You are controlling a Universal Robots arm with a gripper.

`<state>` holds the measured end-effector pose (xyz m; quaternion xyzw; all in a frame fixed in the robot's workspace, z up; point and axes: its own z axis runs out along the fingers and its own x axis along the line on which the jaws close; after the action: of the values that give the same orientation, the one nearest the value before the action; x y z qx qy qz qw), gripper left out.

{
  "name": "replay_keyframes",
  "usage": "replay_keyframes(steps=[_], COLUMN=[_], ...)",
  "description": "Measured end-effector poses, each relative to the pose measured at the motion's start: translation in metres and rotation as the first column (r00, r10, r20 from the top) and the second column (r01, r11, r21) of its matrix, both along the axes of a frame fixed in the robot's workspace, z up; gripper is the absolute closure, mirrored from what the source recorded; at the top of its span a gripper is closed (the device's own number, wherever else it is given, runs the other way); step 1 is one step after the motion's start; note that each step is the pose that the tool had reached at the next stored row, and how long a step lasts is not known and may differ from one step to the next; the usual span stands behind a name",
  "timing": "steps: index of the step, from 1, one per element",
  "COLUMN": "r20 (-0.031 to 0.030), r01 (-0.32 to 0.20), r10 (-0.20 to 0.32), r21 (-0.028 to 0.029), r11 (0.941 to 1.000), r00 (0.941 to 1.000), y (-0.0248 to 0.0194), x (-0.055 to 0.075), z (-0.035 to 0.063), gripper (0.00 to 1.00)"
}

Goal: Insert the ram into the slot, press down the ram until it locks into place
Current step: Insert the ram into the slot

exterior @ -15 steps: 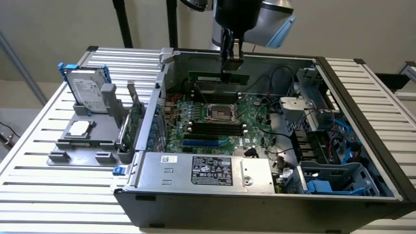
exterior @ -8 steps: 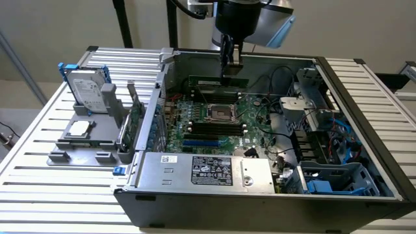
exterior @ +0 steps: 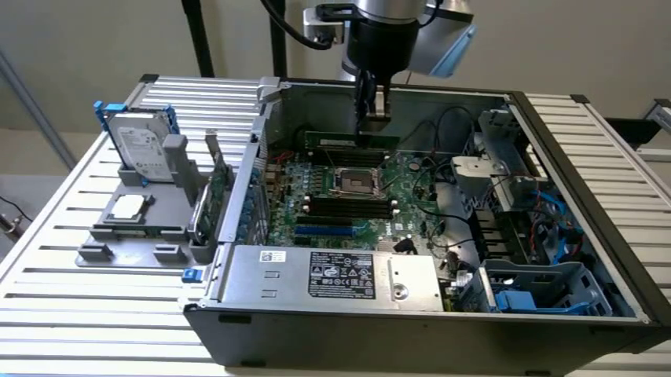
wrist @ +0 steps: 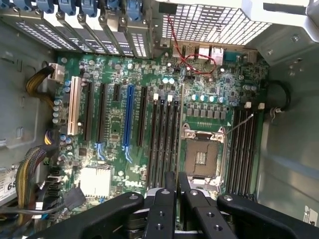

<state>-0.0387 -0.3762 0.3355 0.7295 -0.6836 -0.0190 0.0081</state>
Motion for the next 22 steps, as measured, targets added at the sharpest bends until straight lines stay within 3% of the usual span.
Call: replay_keyframes(steps=[11,15,22], r20=[0.0078,0.0081,0.0082], r01=[0.0,0.0,0.001], r10=[0.0,0.0,-0.001], r21=[-0.0044,-0.0082,-0.0103], r11=[1.0,1.0,0.9999], r00=[1.0,1.0,1.0], y=[-0.0046,-0.0066,-0.0083], x=[0.004,0.006,0.007], z=[-0.0179,-0.0245,-0.0372], gripper=[0.87,0.87,0.87])
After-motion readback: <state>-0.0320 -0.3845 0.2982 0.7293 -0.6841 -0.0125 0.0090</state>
